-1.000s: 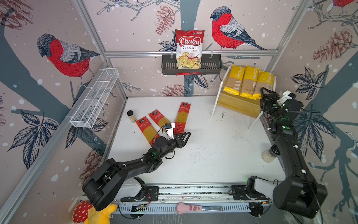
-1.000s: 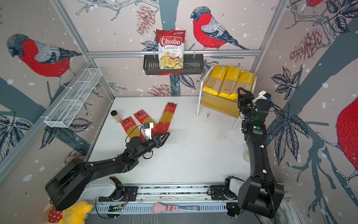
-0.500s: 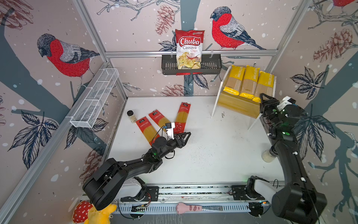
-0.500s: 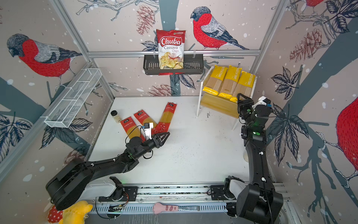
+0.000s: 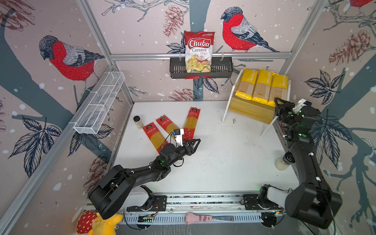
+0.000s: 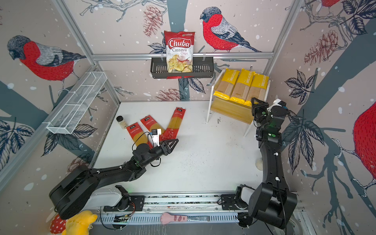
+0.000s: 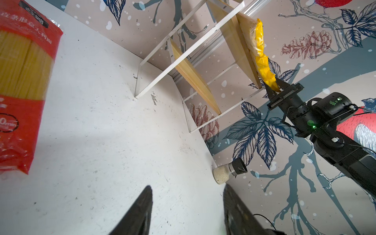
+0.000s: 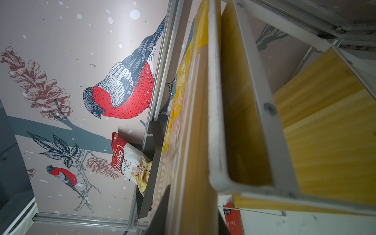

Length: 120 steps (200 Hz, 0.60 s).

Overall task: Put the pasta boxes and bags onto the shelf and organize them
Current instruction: 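Lower the pack onto the shelf tier beside the other two packs with the right gripper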

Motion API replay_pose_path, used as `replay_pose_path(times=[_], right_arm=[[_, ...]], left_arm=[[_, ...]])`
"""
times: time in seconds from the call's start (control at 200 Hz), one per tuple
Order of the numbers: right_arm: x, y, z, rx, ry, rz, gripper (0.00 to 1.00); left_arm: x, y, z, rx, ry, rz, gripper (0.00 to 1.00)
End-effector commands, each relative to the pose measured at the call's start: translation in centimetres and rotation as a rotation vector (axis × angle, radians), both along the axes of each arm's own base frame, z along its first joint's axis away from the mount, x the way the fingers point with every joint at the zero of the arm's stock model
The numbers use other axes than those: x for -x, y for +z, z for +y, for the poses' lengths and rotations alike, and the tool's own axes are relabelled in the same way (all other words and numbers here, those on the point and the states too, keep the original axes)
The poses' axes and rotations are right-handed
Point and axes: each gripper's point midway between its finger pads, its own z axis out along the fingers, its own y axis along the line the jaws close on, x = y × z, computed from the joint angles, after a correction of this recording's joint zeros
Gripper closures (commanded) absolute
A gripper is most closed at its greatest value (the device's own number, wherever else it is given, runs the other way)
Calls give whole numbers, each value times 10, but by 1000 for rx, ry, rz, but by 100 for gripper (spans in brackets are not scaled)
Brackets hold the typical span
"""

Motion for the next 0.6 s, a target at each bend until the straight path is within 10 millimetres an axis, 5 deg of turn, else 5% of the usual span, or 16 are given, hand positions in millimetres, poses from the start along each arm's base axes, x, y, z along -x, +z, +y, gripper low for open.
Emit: replay_pose_path(times=[0.0,0.33,0.5,0.595], right_arm=[[1,6,5,34,26,-58,72],[20,-2,10,13,23,-46,41],[30,1,13,17,23,-52,39],[31,2,14,22,24,-53,46]], left_arm=[[0,14,-3,37,-12,-37,45],[0,13,-4,39,-14,-34,45],[0,12,-5,41,-19,-32,45],[0,12,-6,42,-21,-33,45]])
